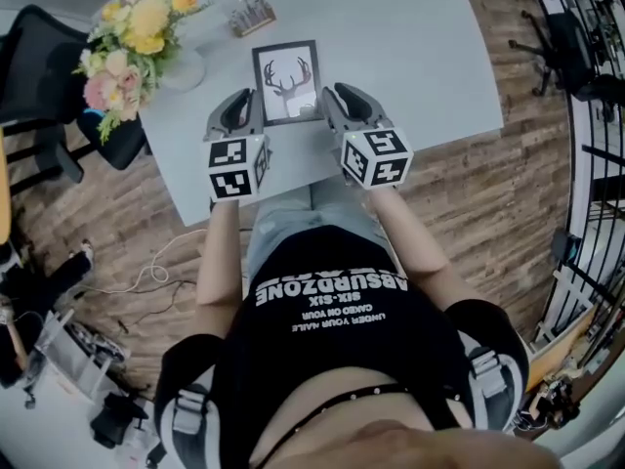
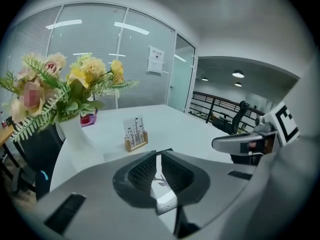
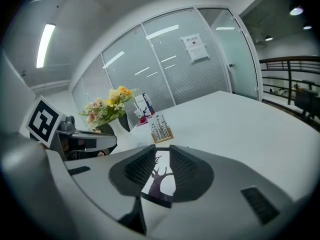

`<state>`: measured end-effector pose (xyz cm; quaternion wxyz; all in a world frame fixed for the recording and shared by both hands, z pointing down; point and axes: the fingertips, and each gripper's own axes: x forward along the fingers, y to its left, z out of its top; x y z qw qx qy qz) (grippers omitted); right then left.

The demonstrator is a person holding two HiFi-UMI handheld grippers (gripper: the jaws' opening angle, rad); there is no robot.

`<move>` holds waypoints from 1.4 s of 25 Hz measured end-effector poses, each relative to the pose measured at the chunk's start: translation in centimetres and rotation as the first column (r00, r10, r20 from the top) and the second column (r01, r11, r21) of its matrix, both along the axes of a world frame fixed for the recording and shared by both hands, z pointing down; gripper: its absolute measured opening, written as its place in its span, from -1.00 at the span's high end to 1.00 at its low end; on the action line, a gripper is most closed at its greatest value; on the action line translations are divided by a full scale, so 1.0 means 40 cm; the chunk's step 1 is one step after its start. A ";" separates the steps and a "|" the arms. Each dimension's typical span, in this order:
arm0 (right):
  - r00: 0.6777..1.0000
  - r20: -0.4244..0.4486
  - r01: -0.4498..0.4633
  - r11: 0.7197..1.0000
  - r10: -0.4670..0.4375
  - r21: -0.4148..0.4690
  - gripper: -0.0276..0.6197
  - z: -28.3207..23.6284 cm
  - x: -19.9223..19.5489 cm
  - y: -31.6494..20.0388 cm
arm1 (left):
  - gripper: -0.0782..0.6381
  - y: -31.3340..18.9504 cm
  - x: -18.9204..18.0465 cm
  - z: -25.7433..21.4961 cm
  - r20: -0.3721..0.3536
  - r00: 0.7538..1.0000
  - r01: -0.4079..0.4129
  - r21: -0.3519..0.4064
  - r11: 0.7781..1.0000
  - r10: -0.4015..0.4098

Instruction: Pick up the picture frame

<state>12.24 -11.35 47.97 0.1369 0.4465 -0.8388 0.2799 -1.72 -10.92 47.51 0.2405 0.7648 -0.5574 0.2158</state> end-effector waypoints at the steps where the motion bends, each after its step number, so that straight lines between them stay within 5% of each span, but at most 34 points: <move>1: 1.000 -0.004 -0.003 1.000 0.003 -0.011 0.65 0.013 0.001 -0.004 | 0.73 -0.005 0.000 0.011 -0.003 1.000 -0.001 -0.010 1.000 0.001; 10: 0.998 -0.060 -0.018 0.997 0.014 -0.072 0.65 0.088 -0.002 -0.043 | 0.55 -0.032 -0.009 0.094 -0.007 1.000 -0.009 -0.093 0.996 0.008; 35: 0.983 -0.182 -0.038 0.968 -0.008 -0.250 0.63 0.326 -0.046 -0.099 | 0.54 -0.080 -0.018 0.340 -0.018 1.000 0.005 -0.307 0.952 -0.011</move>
